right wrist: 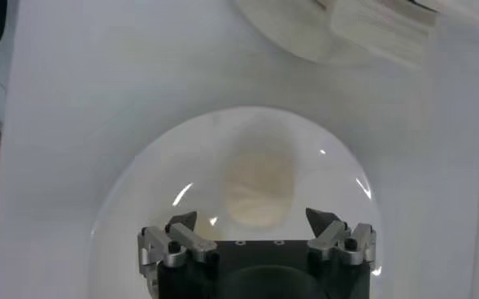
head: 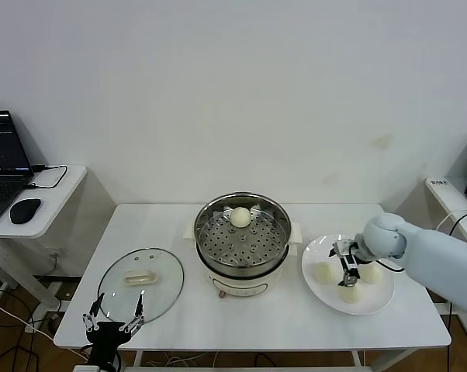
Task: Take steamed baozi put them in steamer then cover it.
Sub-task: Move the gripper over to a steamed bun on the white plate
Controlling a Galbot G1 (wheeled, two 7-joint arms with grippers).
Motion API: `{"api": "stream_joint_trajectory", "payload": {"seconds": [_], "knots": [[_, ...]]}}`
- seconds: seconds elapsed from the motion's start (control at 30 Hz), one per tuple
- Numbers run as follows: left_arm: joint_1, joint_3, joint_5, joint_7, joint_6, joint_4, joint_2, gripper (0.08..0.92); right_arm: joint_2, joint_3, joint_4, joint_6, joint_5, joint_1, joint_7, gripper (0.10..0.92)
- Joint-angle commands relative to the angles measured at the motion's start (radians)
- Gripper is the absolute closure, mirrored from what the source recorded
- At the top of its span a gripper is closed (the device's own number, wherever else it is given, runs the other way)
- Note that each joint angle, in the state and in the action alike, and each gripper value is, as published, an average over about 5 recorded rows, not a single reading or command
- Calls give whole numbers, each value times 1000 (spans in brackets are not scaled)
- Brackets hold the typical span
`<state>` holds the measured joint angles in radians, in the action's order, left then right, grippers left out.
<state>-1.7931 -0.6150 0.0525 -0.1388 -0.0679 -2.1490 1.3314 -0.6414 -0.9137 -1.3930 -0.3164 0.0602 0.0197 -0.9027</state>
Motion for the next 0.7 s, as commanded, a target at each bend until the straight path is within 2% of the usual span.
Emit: {"api": "stream_joint_trajectory", "payload": {"seconds": [0.03, 0.3, 0.7], "knots": [[2, 1, 0, 1, 0, 3, 1, 177, -59, 42, 65, -4, 22, 56, 6, 203], [6, 4, -1, 0, 1, 5, 4, 177, -65, 59, 85, -2, 35, 70, 14, 224], [4, 5, -2, 0, 0, -1, 6, 177, -61, 72, 80, -5, 34, 70, -1, 388]]}}
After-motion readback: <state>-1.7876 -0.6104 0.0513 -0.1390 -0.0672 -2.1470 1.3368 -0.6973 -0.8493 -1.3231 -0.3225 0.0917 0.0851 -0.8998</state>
